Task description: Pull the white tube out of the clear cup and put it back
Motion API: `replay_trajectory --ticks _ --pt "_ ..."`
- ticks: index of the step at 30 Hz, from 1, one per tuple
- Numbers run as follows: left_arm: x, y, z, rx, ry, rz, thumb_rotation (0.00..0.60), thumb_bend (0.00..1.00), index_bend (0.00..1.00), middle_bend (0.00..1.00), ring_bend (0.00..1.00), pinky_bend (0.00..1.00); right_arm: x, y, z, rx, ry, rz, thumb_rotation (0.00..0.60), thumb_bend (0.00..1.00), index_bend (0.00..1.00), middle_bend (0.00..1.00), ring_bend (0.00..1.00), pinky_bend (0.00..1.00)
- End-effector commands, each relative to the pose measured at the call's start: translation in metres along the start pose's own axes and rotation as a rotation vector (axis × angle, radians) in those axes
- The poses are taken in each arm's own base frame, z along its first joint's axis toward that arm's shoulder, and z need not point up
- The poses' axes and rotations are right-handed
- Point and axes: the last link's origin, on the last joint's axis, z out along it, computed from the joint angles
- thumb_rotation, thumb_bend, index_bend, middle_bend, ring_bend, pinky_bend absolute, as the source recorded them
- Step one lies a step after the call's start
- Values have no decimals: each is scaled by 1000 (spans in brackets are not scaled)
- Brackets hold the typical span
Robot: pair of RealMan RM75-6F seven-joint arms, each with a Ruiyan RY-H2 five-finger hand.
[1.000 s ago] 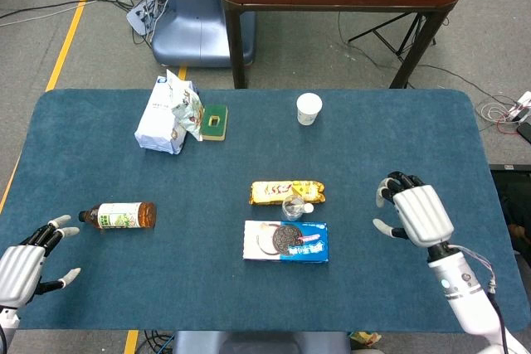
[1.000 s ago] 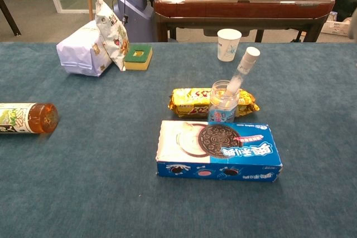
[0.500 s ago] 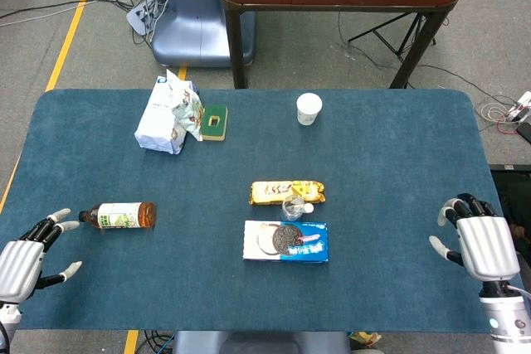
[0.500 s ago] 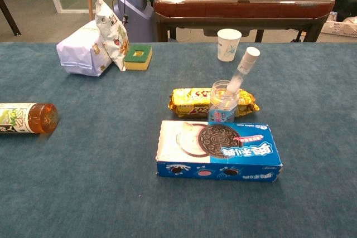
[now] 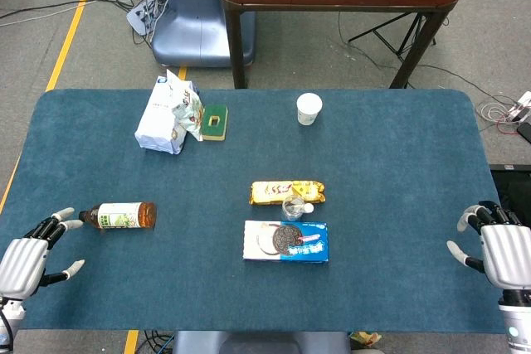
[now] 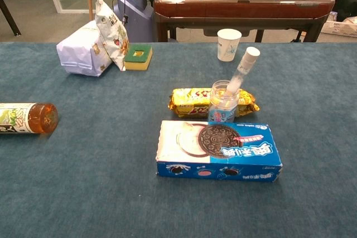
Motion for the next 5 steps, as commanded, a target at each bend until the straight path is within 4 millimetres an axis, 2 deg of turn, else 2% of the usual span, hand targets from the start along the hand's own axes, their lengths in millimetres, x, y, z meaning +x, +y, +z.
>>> replay_trajectory --ticks 1,5 --pt "-2 1 1 -3 -8 1 600 206 287 158 202 397 -4 2 1 -6 -18 5 600 251 546 411 245 331" --pt "-4 2 0 -7 -22 2 600 206 288 158 202 397 -6 1 2 -2 -33 23 600 251 546 411 245 331"
